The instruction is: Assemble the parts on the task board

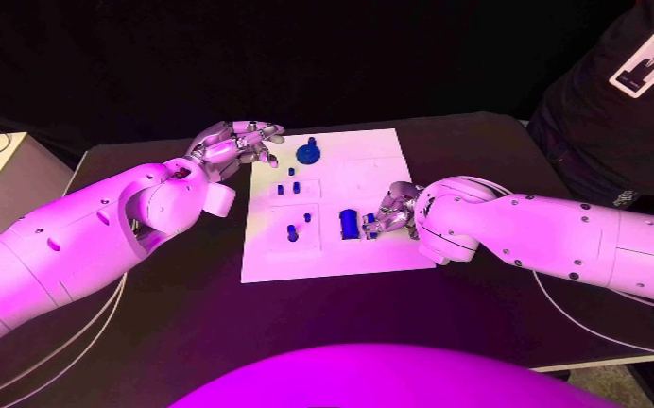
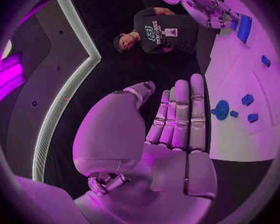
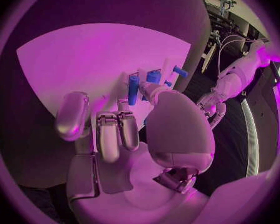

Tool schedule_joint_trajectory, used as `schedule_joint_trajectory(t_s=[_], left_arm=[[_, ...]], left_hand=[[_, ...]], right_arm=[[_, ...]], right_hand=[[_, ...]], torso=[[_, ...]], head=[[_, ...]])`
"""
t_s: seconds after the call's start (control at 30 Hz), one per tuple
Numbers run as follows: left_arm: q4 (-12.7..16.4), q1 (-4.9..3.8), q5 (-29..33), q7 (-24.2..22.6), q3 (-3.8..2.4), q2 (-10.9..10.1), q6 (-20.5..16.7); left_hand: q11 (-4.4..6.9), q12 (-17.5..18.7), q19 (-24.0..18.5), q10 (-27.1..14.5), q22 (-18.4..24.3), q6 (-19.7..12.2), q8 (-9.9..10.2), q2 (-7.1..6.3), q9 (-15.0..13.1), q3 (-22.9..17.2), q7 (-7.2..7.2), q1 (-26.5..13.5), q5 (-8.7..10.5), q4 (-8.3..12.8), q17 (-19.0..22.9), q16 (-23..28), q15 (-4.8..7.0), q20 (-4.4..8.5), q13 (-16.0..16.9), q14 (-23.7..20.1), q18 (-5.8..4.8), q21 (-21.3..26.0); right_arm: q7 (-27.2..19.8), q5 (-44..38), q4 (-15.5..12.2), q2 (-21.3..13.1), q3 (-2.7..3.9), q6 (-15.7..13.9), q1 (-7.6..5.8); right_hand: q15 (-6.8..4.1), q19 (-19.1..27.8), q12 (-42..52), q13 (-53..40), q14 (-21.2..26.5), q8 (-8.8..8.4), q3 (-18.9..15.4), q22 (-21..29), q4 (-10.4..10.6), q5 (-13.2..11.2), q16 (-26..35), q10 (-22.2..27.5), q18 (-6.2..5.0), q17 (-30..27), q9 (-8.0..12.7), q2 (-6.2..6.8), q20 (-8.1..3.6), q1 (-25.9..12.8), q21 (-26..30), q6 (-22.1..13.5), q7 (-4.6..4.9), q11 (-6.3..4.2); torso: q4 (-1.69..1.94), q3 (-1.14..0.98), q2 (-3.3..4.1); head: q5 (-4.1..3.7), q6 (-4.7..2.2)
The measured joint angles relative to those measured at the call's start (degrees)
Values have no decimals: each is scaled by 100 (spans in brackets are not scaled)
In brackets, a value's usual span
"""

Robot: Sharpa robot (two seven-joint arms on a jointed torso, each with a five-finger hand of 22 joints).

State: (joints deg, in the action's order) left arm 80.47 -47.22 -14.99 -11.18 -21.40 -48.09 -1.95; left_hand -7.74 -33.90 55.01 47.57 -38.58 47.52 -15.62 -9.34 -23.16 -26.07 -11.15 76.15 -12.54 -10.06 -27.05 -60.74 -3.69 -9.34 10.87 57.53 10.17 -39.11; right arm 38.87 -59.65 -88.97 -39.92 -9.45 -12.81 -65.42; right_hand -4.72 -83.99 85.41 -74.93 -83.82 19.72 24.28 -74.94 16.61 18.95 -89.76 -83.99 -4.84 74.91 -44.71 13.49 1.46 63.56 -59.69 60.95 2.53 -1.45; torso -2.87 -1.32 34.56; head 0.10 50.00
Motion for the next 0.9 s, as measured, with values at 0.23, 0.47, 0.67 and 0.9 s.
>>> schedule_joint_trajectory(t_s=[0.23,0.47,0.67,0.9], left_arm=[[-2,0,-1,2,1,-1,1],[-2,0,-2,6,1,0,3],[-4,0,-3,8,2,1,4],[-4,0,-4,10,2,0,5]], left_hand=[[-5,0,9,-5,5,0,0,0,0,7,0,0,0,-7,0,0,0,-9,0,0,0,0],[-5,0,9,-5,5,0,0,0,0,7,0,0,0,-7,0,0,0,-9,0,0,0,21],[-5,0,23,-5,5,0,0,0,0,7,0,0,0,-7,0,0,0,6,0,0,0,21],[-5,0,29,-5,5,0,0,0,0,7,0,0,0,-7,0,0,0,12,0,0,0,21]], right_arm=[[-17,-13,-21,-18,0,6,0],[-35,-28,-34,-31,1,32,3],[-45,-40,-37,-36,1,59,6],[-63,-57,-59,-58,1,59,8]], right_hand=[[0,0,-21,0,0,0,-195,-1,2,-24,0,0,0,0,15,9,0,-101,23,0,0,0],[0,0,-21,0,0,0,-340,0,-8,25,0,0,0,0,30,16,0,-105,43,0,0,0],[0,0,-21,0,0,0,-340,0,-8,25,0,0,0,0,31,16,0,-105,43,0,0,0],[0,0,-21,0,0,0,-340,1,-8,25,0,0,0,0,34,-15,0,-74,43,0,0,0]], torso=[[-3,-3,0],[-3,-3,1],[-3,-3,1],[-3,-3,1]], head=[[3,0],[3,0],[-1,0],[-2,0]])
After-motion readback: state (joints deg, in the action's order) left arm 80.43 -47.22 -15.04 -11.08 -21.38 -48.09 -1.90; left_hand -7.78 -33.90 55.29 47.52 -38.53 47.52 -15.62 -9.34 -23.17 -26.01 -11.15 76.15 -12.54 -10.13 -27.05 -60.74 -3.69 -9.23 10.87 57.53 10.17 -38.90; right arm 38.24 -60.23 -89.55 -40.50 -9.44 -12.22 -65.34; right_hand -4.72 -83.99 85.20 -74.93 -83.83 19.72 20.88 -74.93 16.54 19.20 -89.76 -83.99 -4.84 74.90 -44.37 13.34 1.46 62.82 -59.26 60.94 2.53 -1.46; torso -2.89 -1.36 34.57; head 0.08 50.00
